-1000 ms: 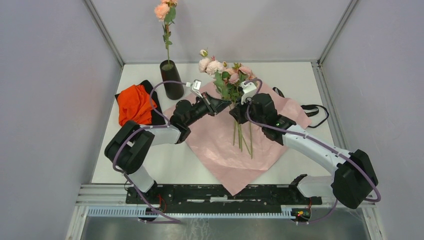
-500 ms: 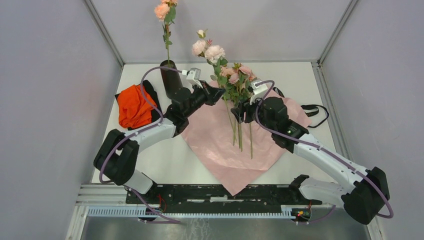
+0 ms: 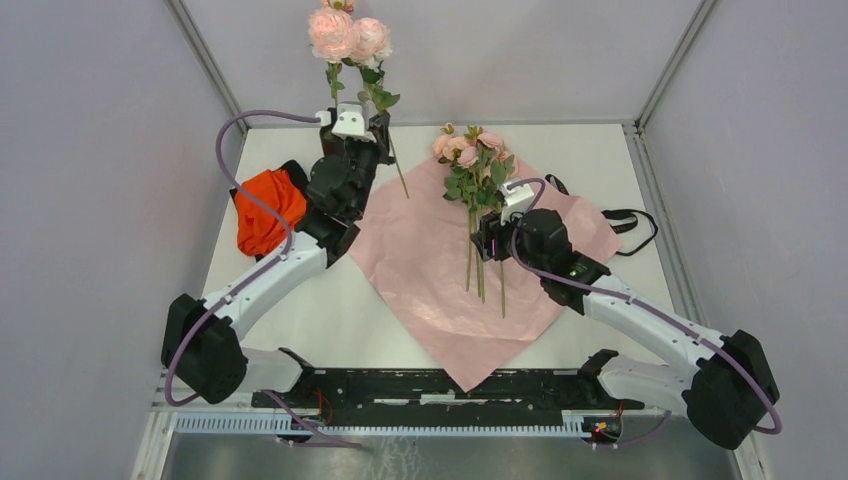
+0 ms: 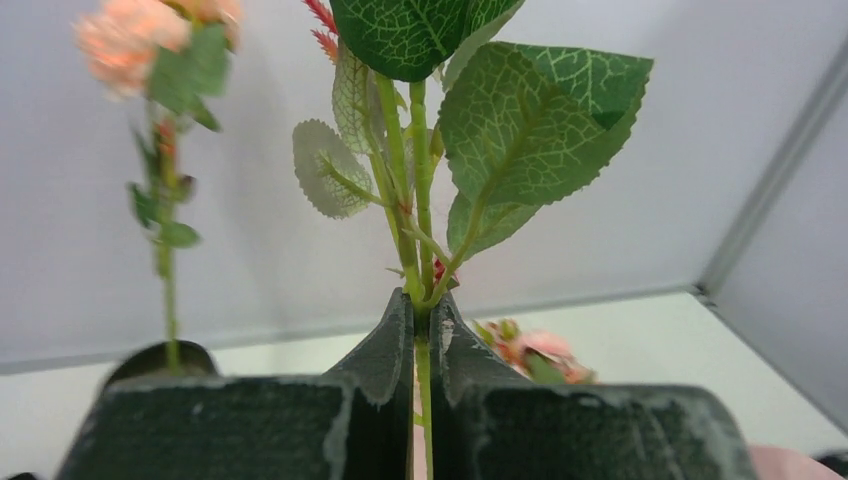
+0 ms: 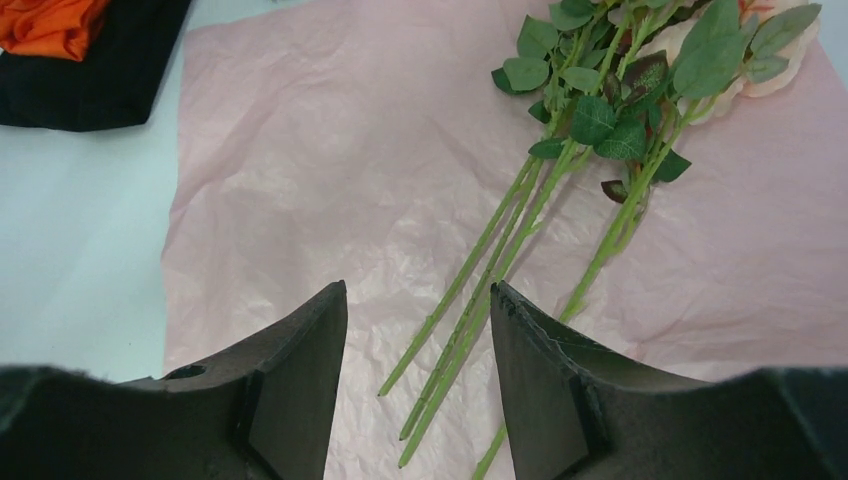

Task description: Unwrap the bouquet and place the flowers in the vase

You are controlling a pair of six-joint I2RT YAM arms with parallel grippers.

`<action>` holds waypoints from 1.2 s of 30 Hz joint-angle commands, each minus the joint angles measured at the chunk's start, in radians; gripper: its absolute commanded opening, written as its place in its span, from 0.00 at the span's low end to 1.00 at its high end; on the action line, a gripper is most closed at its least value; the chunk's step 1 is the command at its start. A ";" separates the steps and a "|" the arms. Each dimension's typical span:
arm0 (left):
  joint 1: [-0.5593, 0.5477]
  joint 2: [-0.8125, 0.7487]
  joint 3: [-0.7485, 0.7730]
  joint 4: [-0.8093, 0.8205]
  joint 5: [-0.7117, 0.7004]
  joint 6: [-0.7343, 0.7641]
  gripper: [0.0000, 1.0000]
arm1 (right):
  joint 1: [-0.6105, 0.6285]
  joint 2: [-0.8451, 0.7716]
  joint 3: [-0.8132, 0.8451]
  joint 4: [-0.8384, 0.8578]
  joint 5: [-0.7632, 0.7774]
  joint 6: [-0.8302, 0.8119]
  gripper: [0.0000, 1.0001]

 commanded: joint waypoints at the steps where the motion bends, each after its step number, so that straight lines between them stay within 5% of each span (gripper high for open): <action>1: 0.021 0.019 0.074 0.120 -0.140 0.264 0.02 | -0.008 0.015 -0.012 0.047 -0.003 -0.015 0.61; 18: 0.211 0.181 0.308 0.255 -0.155 0.352 0.02 | -0.027 0.062 -0.055 0.082 -0.036 -0.010 0.60; 36: 0.297 0.295 0.420 0.199 -0.171 0.287 0.02 | -0.042 0.083 -0.071 0.099 -0.061 -0.004 0.60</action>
